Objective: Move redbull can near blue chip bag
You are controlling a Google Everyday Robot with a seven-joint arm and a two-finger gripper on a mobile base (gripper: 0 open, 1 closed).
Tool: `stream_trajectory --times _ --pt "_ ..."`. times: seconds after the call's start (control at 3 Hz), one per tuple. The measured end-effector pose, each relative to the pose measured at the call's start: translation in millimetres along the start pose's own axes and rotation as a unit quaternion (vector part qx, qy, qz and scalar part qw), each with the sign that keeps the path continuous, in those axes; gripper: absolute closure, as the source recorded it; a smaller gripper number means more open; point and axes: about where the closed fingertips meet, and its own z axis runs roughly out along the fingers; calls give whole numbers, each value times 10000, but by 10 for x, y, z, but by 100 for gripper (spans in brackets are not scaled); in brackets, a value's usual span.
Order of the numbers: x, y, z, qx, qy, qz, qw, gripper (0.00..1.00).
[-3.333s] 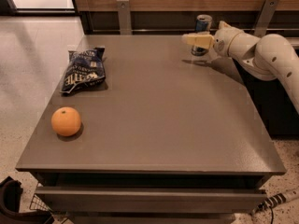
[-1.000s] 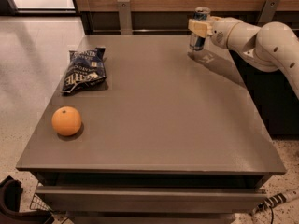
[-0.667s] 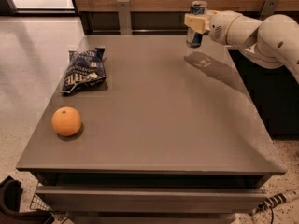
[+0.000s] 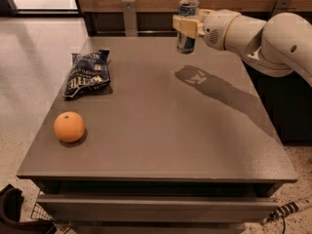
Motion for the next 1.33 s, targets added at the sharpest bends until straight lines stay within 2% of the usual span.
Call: stream_trajectory --times 0.33,0.67,1.0,1.33 --pt "-12 697 1 -621 -61 -28 9980 100" --pt "-4 1070 13 -996 -141 38 9949 100" --pt "42 1425 126 -1577 -181 150 9872 100" --pt "46 1434 133 -1585 -177 152 9871 100"
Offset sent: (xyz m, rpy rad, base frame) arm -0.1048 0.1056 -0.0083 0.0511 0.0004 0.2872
